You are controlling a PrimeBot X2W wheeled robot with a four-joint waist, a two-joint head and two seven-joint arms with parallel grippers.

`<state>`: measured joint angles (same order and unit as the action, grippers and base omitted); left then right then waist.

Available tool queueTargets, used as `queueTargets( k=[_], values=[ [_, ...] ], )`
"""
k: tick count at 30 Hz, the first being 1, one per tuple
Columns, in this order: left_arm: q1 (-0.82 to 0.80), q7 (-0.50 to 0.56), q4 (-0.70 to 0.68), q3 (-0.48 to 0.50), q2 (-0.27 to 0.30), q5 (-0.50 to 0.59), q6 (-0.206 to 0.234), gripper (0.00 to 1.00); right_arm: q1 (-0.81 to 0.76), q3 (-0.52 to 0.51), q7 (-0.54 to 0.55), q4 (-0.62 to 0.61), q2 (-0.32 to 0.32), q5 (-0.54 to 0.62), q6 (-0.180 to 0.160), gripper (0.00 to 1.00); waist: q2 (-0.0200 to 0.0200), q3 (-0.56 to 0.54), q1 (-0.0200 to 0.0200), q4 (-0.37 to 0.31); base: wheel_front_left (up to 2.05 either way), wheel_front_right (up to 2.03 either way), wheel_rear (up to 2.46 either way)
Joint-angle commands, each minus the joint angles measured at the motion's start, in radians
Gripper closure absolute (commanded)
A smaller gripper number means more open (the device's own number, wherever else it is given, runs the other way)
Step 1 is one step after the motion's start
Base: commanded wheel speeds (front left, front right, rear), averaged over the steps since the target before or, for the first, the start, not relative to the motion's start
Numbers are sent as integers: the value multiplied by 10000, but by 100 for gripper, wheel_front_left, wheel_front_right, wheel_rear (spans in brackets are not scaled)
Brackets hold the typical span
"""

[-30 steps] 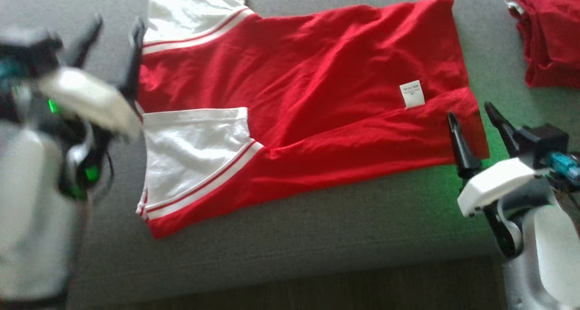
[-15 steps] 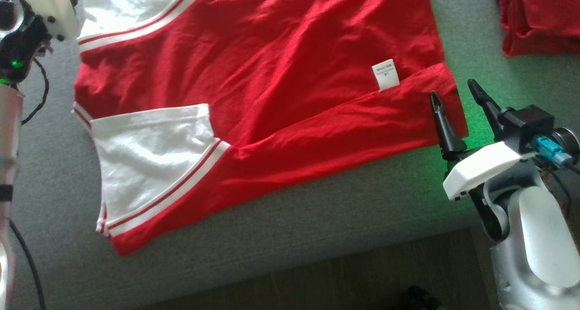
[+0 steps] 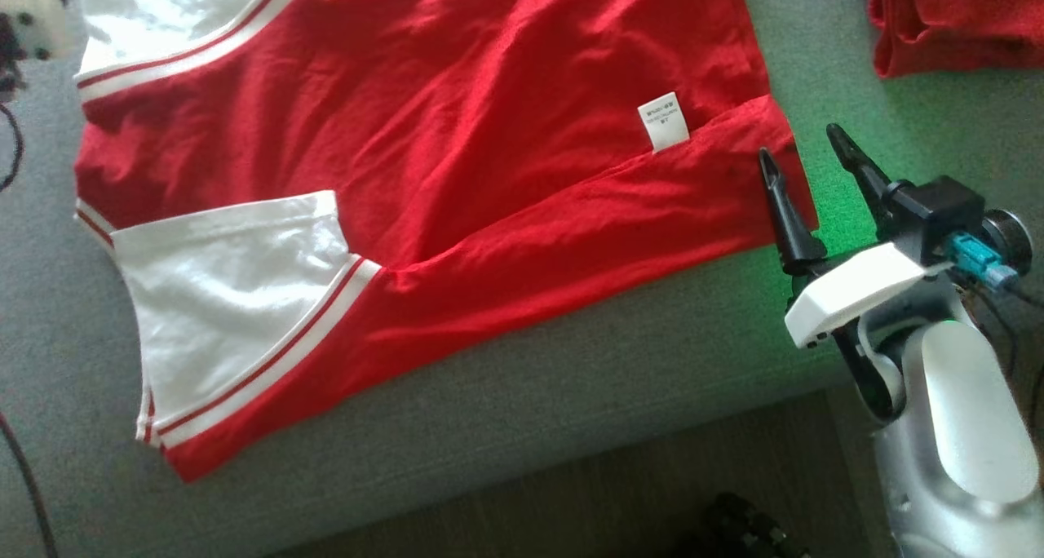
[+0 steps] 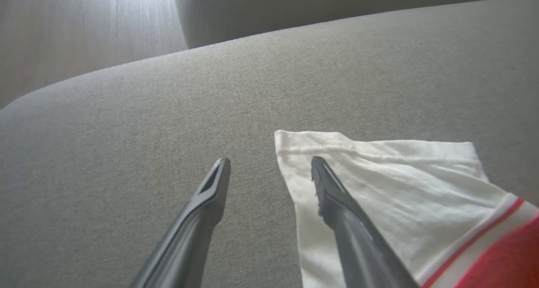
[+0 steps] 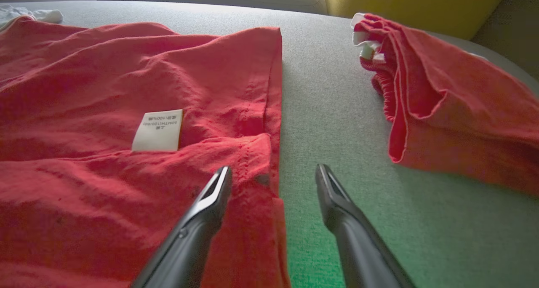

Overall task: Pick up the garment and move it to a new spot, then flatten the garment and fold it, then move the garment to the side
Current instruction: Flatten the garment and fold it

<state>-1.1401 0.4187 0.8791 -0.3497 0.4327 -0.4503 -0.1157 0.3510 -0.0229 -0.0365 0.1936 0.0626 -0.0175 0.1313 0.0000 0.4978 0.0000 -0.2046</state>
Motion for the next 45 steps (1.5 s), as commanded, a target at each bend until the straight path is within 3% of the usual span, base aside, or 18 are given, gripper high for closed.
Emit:
queueTargets(
  k=[1,23,24,25,26,27,33,38,45],
  values=[
    [-626,-134,-49,145,594,66,-41,0,168,240,-114,-341,-75,37,-6,0,0,140,0,-83,0,0,0],
    [-1856,-411,1184,-707,522,-189,-144,0,532,286,-89,-674,-109,-13,-6,0,0,1004,0,-122,0,0,0],
    [-1851,-329,1184,-795,489,-275,-145,17,543,270,-84,-688,-110,-9,-6,0,0,1010,0,-124,0,0,0],
    [-1836,-243,1160,-887,461,-386,-146,53,554,242,-84,-705,-110,2,-6,0,0,1009,0,-122,0,0,0],
    [-1814,-160,1106,-990,445,-514,-146,73,565,216,-77,-720,-110,12,-6,0,0,1002,0,-118,0,0,0],
    [-1796,-96,1035,-1086,448,-648,-147,100,580,185,-72,-734,-110,23,-6,0,0,990,0,-114,0,0,0],
    [-1731,146,638,-1632,690,-1319,-148,100,736,115,-20,-812,-103,60,-6,0,0,950,0,-118,0,0,0],
    [-1833,-312,368,-1918,949,-1571,-148,100,1194,227,185,-819,-106,34,-6,0,0,904,0,-101,0,0,0],
    [-1914,-818,207,-2361,1027,-1879,-149,100,3068,158,1717,131,-114,-476,-6,0,0,716,0,60,0,0,0]
  ],
)
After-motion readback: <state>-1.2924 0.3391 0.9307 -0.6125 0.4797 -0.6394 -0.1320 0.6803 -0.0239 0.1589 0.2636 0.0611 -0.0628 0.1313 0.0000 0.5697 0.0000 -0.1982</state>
